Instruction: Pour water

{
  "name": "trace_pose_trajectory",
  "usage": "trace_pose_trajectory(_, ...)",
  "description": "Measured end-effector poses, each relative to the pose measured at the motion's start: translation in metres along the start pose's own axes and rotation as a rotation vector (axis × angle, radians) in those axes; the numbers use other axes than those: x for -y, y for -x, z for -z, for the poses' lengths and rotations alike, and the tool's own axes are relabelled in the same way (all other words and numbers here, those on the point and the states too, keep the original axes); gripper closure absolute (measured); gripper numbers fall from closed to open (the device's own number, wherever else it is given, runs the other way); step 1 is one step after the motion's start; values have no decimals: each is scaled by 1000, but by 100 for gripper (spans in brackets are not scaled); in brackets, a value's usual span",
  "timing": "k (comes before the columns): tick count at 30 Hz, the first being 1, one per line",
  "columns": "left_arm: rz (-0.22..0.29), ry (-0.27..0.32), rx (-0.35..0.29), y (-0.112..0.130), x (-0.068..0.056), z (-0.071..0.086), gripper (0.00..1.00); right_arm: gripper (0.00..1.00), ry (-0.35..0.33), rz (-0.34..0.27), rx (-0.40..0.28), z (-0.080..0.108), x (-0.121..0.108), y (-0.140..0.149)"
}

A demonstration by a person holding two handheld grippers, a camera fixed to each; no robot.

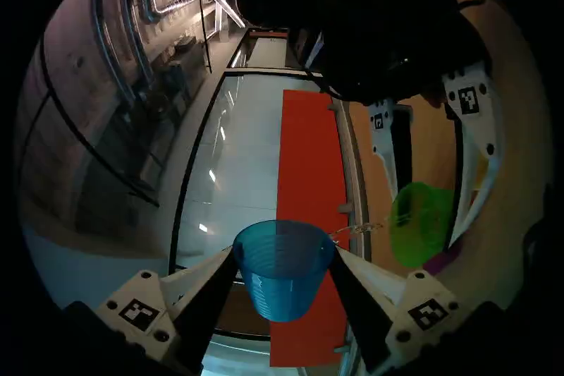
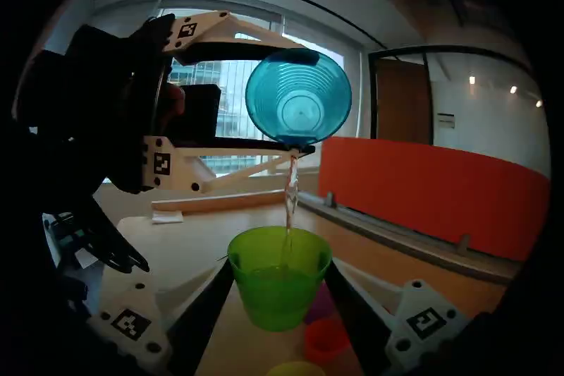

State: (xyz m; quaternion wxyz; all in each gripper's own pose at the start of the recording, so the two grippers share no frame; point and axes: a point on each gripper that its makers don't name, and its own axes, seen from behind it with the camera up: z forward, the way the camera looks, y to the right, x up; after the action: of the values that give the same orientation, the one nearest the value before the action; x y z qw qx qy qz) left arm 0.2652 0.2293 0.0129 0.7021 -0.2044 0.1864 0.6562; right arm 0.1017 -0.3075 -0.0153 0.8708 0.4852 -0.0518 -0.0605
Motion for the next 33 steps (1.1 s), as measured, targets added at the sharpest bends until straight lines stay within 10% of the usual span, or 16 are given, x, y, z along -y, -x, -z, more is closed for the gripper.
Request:
trace_pose_trajectory(17,-100,-21,-6,-8,-9,1,13,10,5,0,-4,0,-1,0)
trace_pose_trajectory(33,-93,-24,-15,-9,-1,6,13,10,11,1,-6,3,-2,-2)
